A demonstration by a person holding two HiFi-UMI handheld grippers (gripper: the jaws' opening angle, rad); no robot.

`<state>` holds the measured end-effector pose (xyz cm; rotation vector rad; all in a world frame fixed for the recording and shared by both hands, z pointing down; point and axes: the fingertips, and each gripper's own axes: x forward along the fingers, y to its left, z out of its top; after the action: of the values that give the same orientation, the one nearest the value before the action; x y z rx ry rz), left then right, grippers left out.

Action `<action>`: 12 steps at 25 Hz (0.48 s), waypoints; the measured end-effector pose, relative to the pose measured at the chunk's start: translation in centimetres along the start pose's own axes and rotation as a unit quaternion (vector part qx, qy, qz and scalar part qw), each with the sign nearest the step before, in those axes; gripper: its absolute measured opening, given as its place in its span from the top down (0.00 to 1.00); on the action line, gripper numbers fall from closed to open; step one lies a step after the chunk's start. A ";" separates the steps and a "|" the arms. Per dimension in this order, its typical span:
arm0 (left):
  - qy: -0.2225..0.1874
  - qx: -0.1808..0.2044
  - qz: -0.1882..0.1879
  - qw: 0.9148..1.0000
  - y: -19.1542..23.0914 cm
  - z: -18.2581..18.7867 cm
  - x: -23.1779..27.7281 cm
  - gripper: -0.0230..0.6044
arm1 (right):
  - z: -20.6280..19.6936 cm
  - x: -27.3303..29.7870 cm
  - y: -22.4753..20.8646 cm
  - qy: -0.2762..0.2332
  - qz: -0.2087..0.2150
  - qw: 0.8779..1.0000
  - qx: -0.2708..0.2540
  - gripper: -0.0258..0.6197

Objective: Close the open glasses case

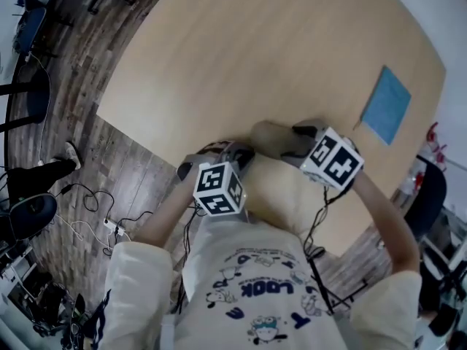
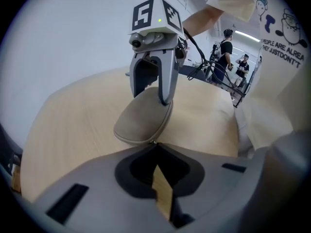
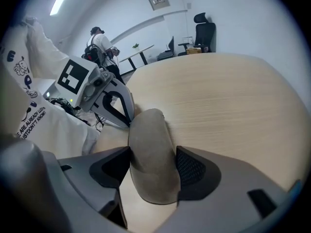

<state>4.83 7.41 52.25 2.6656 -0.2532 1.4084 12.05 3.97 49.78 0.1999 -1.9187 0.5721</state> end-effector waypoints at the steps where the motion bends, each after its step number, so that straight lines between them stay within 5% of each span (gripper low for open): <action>1: 0.001 -0.001 0.010 1.000 0.2 -0.1 0.0 0.96 | 0.0 0.0 0.0 -0.006 -0.005 1.000 0.012 0.52; 6: 0.000 -0.008 0.047 0.999 3.4 0.0 0.1 0.96 | 0.1 0.2 -1.1 -0.051 -0.052 0.992 0.108 0.52; 12: 0.005 0.021 0.016 1.000 6.0 0.3 0.2 0.96 | 0.6 0.1 -2.0 -0.054 -0.057 0.980 0.185 0.52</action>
<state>4.00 1.44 52.41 2.6990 -0.2700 1.4535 12.28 1.94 50.29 0.5868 -1.8774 0.8512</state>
